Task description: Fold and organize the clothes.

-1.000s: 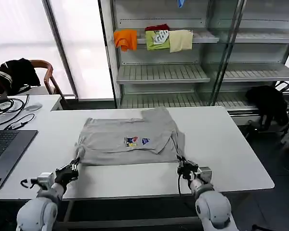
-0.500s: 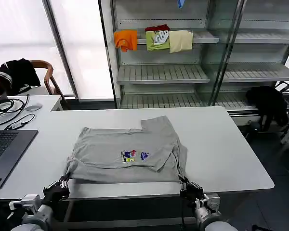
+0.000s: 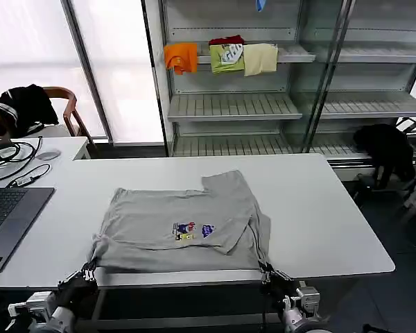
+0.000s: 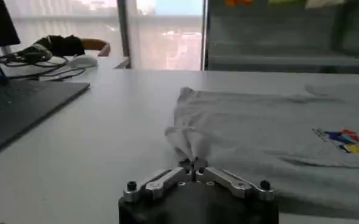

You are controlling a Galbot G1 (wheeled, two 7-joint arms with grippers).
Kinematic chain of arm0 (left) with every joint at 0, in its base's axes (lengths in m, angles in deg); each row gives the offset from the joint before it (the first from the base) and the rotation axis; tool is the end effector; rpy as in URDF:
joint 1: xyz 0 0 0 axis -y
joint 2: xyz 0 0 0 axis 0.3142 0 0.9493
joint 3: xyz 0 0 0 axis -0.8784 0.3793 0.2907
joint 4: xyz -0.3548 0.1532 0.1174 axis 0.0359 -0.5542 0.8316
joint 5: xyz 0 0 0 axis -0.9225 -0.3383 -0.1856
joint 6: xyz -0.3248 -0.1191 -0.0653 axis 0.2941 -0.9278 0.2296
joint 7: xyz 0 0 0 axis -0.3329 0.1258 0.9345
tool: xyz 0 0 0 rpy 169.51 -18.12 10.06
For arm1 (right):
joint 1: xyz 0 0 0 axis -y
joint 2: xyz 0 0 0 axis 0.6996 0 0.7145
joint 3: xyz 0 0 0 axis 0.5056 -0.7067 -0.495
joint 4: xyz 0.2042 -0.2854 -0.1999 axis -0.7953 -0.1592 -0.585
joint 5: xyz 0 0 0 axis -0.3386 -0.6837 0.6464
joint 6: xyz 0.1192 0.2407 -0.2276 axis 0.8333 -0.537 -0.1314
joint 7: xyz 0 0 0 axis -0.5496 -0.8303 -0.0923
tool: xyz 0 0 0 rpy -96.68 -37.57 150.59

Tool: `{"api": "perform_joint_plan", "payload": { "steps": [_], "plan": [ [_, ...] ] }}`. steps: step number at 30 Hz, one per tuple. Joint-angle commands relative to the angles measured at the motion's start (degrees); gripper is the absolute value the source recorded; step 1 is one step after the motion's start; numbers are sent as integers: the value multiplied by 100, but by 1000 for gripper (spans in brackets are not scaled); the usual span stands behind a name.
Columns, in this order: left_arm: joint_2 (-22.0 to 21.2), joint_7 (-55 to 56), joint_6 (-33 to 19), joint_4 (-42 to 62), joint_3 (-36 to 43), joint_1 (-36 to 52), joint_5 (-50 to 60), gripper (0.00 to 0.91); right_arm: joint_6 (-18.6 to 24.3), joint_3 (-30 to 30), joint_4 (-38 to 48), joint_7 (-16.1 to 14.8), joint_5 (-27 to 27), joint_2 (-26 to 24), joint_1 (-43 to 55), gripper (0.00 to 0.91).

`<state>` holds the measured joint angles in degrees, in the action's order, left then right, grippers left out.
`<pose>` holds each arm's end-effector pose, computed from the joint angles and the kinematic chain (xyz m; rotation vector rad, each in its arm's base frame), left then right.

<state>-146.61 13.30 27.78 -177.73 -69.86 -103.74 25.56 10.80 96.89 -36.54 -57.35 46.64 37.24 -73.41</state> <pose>0.1367 0.1168 -0.2916 0.1969 -2.6850 0.0367 0.1575 0.0036 -0.3078 0.2432 -2.6670 -0.1459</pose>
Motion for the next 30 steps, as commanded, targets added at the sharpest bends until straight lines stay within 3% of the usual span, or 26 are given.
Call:
{"api": "perform_joint_plan", "payload": {
  "steps": [1,8,13,16,20,22,26,30],
  "plan": [
    [-17,377,-2,-33,-16,-61,-15,907,6,28,-190,-39,-19,106,45,907],
    [-93,456,-2,-405,-217,195,202,907,-1,18,-510,-3,-29,150,870,907],
    [10,136,-1,-506,-416,804,466,907,-14,-147,36,29,-28,145,2005,907],
    [180,-344,-19,-304,-338,1238,443,907,-26,-311,712,27,-103,224,2818,907],
    [424,-949,5,268,4,2053,452,907,-33,-443,2281,-49,-22,465,4253,907],
    [497,-1190,14,994,171,2609,428,907,-33,-445,2747,-107,-14,548,4558,907],
    [637,-1319,19,1915,591,3433,153,907,-13,-354,4501,-334,576,910,5582,907],
    [750,-1308,20,3056,967,4245,262,907,3,-248,5478,-441,1040,1132,6014,907]
  ]
}}
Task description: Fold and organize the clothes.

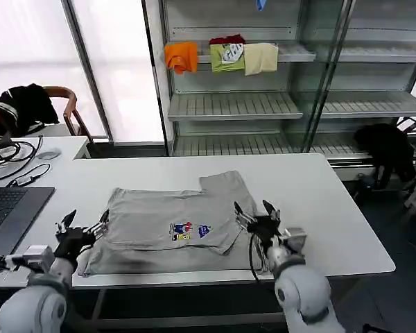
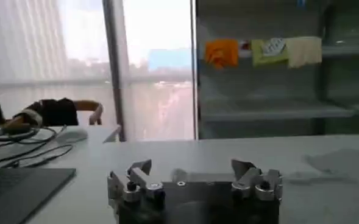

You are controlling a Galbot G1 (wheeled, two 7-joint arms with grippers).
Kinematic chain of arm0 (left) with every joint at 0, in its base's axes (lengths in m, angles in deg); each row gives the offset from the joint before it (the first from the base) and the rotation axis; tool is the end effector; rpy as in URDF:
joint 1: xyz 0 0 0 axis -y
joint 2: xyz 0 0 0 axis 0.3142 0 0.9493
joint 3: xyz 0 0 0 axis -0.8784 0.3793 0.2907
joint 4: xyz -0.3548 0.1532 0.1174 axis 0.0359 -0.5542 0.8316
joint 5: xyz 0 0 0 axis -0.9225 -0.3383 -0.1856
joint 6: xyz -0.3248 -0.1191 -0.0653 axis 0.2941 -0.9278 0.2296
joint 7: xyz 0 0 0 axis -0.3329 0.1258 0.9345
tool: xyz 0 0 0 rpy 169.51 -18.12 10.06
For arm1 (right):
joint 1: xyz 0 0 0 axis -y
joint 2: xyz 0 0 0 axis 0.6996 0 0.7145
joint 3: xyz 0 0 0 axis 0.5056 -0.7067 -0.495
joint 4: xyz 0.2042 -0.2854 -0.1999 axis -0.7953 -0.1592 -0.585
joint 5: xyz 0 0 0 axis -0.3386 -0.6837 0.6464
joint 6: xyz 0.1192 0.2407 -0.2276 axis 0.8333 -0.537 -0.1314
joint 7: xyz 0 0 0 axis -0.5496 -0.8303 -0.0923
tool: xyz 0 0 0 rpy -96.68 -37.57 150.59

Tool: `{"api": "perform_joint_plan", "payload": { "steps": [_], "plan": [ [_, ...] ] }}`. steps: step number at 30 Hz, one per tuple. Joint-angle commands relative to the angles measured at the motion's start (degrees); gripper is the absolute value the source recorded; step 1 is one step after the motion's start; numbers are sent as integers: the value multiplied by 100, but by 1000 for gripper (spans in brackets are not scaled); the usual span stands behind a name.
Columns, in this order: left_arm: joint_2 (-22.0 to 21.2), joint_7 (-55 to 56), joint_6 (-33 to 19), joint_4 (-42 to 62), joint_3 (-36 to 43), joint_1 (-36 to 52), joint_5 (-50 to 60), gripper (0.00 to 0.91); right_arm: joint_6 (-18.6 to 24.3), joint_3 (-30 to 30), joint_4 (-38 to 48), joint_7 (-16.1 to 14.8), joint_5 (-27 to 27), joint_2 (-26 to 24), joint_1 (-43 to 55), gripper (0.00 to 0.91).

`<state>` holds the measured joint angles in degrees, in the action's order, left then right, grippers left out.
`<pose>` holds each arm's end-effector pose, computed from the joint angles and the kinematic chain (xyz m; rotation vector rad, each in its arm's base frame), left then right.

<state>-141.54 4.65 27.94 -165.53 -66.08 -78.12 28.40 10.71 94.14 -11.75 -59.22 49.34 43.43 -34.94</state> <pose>0.2849 0.1405 -0.2617 -0.0116 -2.9192 -0.0240 0.3975 0.0442 -0.2673 0.3170 -2.9085 -0.1383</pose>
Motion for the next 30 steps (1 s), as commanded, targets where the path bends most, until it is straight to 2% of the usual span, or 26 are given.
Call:
{"api": "perform_joint_plan", "payload": {
  "steps": [1,4,7,21,22,24,29,30],
  "plan": [
    [228,-427,4,2041,622,1898,11,907,15,48,3122,-263,824,542,2206,907],
    [242,-480,1,2863,768,2388,321,907,82,77,3474,-277,816,542,2288,907],
    [250,-666,-4,3414,882,2646,757,907,77,101,3470,-304,771,497,2244,907],
    [154,-775,-12,4751,925,3161,1254,907,74,135,3309,-219,473,401,2147,907],
    [138,-782,-12,4788,898,3181,1248,867,72,140,3304,-213,474,396,2143,907],
    [138,-783,-17,4905,868,3215,1207,685,53,148,3300,-194,477,378,2139,907],
    [168,-771,-16,4916,856,3198,1138,413,36,177,3248,-162,477,349,2065,907],
    [173,-771,-17,4910,849,3193,1134,282,22,183,3235,-158,478,343,2053,907]
  ]
}}
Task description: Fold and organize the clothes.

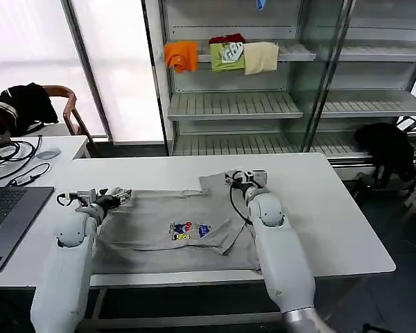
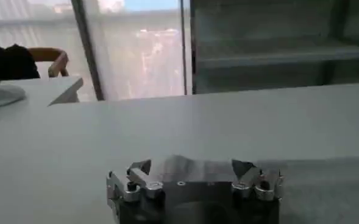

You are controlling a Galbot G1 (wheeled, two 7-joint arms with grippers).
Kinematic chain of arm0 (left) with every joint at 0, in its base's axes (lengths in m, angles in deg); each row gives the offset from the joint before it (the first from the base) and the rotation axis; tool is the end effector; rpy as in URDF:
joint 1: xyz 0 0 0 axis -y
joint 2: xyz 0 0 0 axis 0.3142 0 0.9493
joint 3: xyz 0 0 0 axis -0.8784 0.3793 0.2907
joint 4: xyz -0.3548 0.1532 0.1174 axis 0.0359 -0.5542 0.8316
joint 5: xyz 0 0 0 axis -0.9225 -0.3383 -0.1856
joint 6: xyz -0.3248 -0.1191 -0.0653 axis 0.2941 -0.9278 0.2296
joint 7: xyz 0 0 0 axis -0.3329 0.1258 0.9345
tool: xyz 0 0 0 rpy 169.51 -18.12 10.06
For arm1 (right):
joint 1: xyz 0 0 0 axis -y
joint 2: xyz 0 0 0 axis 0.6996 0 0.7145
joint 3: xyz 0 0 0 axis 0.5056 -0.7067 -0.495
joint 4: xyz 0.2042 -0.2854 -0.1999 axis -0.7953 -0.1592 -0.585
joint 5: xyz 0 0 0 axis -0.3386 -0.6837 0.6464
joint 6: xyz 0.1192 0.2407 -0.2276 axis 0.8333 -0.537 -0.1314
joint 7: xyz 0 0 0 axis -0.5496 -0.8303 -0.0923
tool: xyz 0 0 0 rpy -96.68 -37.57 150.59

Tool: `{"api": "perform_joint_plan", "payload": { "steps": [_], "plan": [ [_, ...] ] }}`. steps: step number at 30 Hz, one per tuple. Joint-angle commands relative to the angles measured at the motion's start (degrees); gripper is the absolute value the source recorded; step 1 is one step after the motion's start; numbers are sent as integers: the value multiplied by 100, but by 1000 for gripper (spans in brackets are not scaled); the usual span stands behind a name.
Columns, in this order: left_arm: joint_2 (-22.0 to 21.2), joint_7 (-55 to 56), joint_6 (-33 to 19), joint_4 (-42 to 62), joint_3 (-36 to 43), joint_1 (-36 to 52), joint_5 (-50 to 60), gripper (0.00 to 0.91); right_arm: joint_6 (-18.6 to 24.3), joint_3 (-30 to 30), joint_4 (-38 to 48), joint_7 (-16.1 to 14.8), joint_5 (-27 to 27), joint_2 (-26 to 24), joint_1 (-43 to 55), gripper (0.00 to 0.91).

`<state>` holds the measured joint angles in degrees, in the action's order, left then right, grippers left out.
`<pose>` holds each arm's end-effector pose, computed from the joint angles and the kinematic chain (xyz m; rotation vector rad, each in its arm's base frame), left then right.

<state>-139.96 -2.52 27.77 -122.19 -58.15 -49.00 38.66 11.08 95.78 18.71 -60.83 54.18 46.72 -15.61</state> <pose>0.4930 0.1852 -0.3190 -0.0095 -2.6482 -0.0599 0.5447 0.0577 -0.2837 0.2382 -2.7429 -0.0524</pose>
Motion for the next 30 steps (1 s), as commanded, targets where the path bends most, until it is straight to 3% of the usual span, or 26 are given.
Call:
{"api": "perform_joint_plan", "payload": {
  "steps": [1,4,7,14,16,18,19,21,23,24,30],
  "plan": [
    [17,-58,2,574,48,271,105,171,-20,19,184,6,-4,11,109,907],
    [41,-67,2,518,44,229,61,20,-22,-8,171,6,19,-1,57,907],
    [53,-98,3,443,36,162,-1,10,-22,-15,174,-8,78,20,-1,826],
    [65,-178,4,175,34,-34,-143,10,7,-69,451,-61,266,127,37,816],
    [66,-193,5,100,32,-73,-171,10,23,-64,569,-47,314,175,96,776],
    [67,-206,4,63,28,-108,-179,10,53,-62,800,-36,427,232,198,615],
    [68,-208,5,46,25,-119,-181,10,54,-67,866,-38,482,243,215,484],
    [64,-206,5,33,17,-137,-191,10,72,-82,1057,-59,675,280,272,413],
    [67,-207,6,0,19,-165,-215,10,121,-95,1158,-124,717,302,281,181],
    [61,-207,5,-17,19,-181,-222,10,130,-105,1168,-139,711,308,275,0],
    [47,-212,7,-142,17,-238,-278,10,129,-167,1087,-312,677,324,214,0]
  ]
}}
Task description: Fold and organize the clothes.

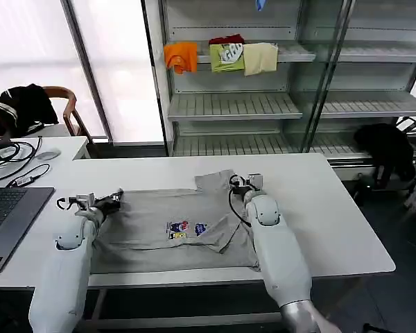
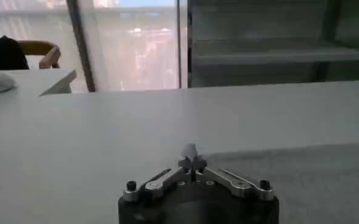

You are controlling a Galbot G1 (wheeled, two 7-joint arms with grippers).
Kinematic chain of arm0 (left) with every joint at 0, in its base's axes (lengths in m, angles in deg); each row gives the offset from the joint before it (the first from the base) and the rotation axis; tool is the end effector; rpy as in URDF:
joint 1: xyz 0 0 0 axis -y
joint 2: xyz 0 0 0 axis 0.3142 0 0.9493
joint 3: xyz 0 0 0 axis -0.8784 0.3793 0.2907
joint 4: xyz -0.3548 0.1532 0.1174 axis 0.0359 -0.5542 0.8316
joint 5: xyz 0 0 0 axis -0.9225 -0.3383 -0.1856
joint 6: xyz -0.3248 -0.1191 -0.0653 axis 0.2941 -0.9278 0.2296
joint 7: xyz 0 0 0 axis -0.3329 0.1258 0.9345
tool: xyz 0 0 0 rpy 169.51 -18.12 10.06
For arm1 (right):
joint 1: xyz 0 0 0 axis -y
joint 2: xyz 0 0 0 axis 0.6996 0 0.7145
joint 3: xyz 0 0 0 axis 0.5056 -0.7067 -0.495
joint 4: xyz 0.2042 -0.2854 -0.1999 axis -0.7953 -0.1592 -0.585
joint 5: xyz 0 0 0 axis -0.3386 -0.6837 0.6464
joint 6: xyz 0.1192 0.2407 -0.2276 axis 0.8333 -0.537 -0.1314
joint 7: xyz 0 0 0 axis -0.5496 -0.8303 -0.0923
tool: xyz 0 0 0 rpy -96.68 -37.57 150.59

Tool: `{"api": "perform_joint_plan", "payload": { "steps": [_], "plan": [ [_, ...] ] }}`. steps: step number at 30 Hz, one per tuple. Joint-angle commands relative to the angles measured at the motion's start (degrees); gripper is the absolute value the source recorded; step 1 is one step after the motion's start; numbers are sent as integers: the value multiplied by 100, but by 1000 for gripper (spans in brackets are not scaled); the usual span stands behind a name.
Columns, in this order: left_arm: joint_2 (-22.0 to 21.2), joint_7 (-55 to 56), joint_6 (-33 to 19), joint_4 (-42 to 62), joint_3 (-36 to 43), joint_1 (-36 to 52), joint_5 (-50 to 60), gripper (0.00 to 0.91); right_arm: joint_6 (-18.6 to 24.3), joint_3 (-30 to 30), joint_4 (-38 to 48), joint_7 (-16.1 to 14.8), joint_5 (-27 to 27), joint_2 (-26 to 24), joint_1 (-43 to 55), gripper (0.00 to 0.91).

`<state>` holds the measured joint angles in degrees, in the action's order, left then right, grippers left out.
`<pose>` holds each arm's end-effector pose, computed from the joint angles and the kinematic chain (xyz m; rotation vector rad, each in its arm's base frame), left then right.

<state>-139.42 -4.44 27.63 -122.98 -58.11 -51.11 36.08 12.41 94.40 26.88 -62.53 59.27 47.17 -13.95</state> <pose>0.4802 0.1883 -0.3307 -0.0714 -2.6344 -0.0077 0.5589 0.0685 -0.3173 0.2503 -2.6553 0.0781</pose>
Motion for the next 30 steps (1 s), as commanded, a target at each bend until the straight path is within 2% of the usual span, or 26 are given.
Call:
{"api": "perform_joint_plan", "payload": {
  "steps": [1,6,9,13,15,20,30],
  "plan": [
    [-5,-25,21,-70,14,-32,-23,10,-8,-33,266,-151,155,280,46,0],
    [-9,-51,21,-132,14,-64,-66,10,73,-3,220,-108,-149,280,29,0],
    [-2,-75,21,-146,9,-77,-99,10,431,-3,106,-31,-302,280,-38,0],
    [-19,-50,13,-207,-35,-80,-331,10,1183,-19,-372,5,-312,280,-274,0],
    [-18,30,-5,-275,-49,-84,-539,10,1257,-21,-756,16,-321,237,-452,0],
    [2,172,-314,-670,-138,-150,-1242,0,1080,-19,-1521,56,-472,47,-873,0],
    [199,144,-173,-1556,-262,-629,-1842,10,322,-19,-3006,14,-927,-274,-1579,0]
  ]
}}
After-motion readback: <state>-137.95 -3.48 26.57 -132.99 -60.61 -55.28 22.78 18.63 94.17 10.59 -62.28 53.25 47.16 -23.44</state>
